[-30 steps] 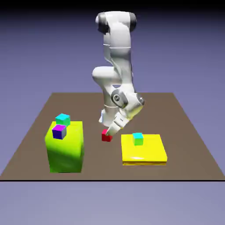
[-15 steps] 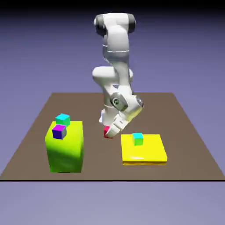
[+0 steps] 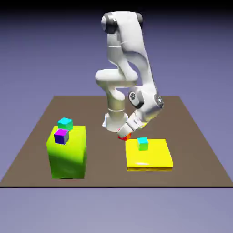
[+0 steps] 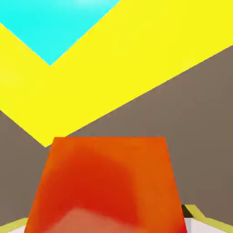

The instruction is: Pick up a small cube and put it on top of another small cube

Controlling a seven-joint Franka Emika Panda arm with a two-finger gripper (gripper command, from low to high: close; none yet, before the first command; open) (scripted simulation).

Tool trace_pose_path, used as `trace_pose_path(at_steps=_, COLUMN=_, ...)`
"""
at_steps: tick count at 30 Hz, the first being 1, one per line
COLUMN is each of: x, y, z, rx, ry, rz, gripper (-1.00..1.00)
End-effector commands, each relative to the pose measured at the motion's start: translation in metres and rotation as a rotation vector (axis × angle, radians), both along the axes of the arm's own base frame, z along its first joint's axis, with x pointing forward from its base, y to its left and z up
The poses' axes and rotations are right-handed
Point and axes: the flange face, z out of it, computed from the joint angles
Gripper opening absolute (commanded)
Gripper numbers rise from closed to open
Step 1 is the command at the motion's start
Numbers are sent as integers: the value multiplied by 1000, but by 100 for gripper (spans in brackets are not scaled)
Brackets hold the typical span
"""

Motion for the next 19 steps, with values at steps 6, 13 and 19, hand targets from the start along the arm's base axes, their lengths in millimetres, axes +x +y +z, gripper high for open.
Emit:
trace_pose_path(at_steps=6, x=42, y=44, z=33, rx=26, ry=21, rz=-192, gripper=-100)
trace_pose_path(at_steps=13, x=50, y=65, z=25, rx=53, ry=56, rz=-294, gripper=-100)
trace_pose_path(at_steps=19, x=43, y=61, z=10, rx=53, ry=56, rz=-294, gripper=100)
